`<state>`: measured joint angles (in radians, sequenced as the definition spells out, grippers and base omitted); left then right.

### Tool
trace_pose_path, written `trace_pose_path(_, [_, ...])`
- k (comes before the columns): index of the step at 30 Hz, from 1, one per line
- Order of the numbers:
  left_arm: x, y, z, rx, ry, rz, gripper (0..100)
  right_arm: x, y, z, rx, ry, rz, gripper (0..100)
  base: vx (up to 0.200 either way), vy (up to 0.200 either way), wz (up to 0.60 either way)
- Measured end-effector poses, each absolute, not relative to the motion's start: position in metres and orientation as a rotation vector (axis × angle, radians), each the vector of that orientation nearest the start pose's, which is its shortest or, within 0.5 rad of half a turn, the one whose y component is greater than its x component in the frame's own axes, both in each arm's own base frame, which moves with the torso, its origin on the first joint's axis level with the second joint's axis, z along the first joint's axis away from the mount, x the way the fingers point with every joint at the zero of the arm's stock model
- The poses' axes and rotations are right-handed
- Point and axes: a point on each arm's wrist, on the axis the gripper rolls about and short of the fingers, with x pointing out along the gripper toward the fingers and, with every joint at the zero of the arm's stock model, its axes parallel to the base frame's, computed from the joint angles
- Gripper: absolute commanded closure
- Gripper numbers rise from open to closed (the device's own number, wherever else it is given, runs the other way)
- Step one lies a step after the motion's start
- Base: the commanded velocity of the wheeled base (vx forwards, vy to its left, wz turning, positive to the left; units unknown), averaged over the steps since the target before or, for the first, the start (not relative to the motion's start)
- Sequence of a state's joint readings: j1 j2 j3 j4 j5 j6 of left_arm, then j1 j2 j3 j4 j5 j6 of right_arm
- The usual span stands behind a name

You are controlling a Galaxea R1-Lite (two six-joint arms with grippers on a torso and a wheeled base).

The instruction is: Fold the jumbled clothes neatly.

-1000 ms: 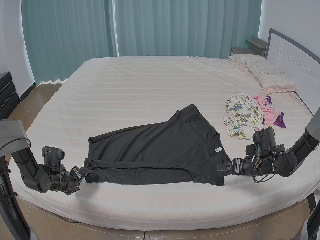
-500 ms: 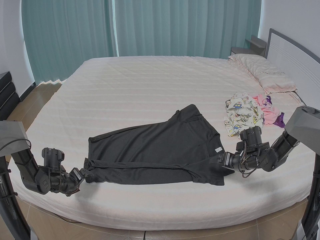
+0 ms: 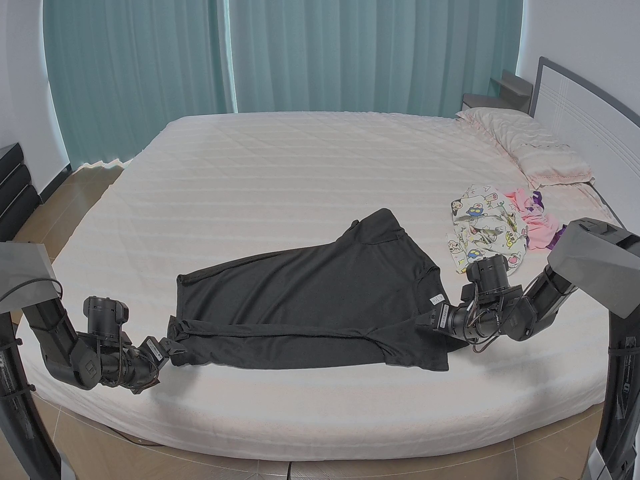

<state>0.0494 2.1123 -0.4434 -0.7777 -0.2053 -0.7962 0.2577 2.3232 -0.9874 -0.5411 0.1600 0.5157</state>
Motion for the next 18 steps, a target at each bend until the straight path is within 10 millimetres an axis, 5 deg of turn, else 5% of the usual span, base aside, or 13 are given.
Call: trace_pose_path(18, [0.2764,0.0091,-0.0036,-0.854,0.902,0.217,0,0.3820,0.0945,-0.0081,0.447,0.848,0.161,100,0.000,0.000,0.00])
